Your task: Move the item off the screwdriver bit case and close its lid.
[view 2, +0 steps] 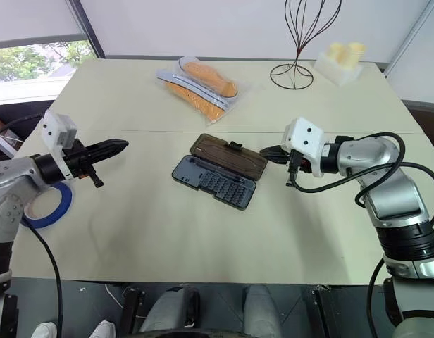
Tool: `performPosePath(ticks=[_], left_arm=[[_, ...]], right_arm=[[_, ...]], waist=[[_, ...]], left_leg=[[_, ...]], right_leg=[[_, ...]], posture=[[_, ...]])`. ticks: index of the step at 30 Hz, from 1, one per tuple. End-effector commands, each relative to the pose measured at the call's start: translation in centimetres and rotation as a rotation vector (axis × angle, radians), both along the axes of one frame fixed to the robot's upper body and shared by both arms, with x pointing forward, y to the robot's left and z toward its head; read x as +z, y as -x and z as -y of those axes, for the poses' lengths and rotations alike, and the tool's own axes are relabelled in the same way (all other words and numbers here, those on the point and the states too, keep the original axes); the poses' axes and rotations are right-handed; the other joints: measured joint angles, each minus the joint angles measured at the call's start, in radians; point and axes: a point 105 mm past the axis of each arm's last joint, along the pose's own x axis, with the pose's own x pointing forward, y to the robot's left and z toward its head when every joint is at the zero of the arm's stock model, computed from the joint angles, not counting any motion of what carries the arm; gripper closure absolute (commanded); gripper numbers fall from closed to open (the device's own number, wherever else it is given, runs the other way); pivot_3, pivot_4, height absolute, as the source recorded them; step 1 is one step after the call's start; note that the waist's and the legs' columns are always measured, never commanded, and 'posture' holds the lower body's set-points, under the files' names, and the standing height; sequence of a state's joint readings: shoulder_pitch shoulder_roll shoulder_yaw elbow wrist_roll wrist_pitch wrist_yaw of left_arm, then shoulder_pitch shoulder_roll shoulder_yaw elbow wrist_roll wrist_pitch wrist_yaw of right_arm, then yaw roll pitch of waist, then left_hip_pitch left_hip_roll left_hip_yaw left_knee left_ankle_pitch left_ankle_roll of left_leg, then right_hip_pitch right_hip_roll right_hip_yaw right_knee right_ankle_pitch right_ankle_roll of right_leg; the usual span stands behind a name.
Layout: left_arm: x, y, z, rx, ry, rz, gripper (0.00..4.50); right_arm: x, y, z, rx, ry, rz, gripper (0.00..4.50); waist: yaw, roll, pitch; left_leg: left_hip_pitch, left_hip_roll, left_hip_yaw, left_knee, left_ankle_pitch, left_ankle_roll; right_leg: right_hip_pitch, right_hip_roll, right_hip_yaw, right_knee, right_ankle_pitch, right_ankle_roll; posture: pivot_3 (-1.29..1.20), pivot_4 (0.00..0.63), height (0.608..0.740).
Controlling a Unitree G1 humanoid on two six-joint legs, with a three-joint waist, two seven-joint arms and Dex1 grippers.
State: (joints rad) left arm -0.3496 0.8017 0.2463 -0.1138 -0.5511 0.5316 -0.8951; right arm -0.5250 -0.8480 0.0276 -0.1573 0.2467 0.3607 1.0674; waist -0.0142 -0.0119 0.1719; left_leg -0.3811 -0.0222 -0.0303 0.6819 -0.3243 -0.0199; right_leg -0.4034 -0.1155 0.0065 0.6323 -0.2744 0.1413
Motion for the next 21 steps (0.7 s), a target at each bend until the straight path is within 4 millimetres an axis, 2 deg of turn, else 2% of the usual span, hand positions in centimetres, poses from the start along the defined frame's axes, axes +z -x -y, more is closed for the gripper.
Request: performPosePath(ticks=[1, 21], left_arm=[[1.3, 0.3, -0.4, -0.003, -0.009, 0.051, 4.5], [1.6, 0.2, 0.6, -0.027, 0.025, 0.048, 4.5]], right_arm=[[1.8, 0.3, -0.1, 0.011, -0.005, 0.063, 4.46], [1.4, 0.3, -0.5, -0.004, -0.026, 0.075, 4.46]], waist=[[0.0, 0.0, 0.0], [0.0, 0.0, 0.0]], left_leg=[[0.0, 0.0, 0.0, 0.0, 0.0, 0.0], [-0.002, 0.0, 0.0, 0.0, 0.001, -0.001]], right_leg=[[0.0, 0.0, 0.0, 0.0, 0.0, 0.0], [-0.002, 0.0, 0.0, 0.0, 0.0, 0.0]], posture=[[0.0, 0.15, 0.74], [0.0, 0.15, 0.74]])
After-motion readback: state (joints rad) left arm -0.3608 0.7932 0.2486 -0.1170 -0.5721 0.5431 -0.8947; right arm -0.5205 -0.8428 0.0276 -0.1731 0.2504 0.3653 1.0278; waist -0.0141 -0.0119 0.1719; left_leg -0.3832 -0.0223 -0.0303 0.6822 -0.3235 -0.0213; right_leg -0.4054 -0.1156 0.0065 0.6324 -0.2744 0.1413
